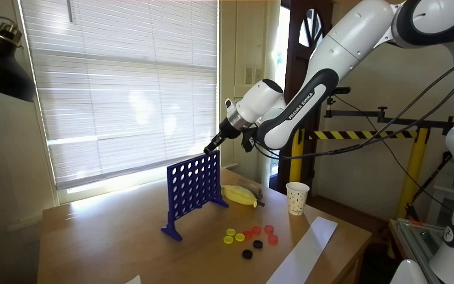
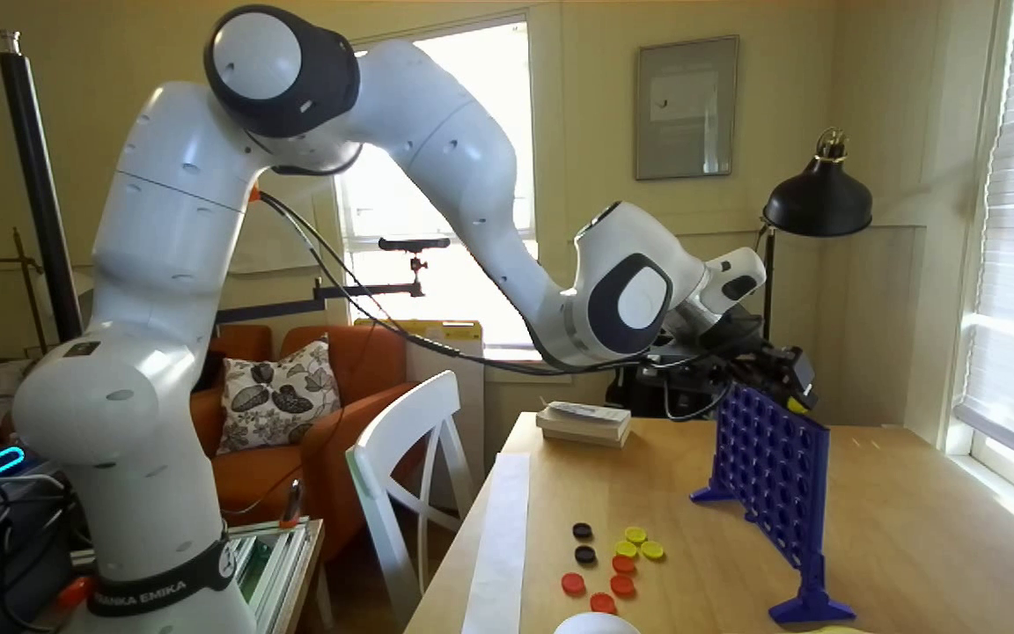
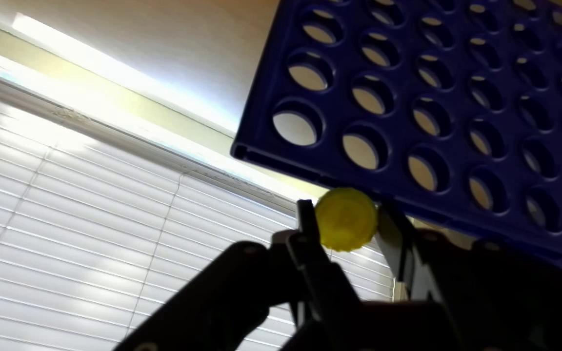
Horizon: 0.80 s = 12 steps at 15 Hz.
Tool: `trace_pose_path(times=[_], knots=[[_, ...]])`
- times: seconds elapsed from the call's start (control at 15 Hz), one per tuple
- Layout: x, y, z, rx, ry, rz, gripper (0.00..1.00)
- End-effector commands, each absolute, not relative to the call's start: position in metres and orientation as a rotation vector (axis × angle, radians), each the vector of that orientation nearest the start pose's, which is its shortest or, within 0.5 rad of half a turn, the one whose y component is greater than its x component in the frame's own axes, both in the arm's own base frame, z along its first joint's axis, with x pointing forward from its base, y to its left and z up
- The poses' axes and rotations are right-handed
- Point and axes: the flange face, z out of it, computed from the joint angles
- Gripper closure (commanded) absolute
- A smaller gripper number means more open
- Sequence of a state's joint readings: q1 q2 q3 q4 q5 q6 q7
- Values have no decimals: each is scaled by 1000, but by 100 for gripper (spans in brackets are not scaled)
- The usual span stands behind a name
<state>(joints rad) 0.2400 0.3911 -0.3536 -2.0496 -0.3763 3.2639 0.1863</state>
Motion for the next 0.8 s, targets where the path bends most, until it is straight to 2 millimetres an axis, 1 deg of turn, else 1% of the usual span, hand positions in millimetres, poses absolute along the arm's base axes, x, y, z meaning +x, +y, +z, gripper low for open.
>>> trace_pose_path(times=[0.0, 0.73], knots=[[647, -15, 348, -3038, -283, -1348, 90], [645, -15, 346, -3050, -293, -1354, 90]])
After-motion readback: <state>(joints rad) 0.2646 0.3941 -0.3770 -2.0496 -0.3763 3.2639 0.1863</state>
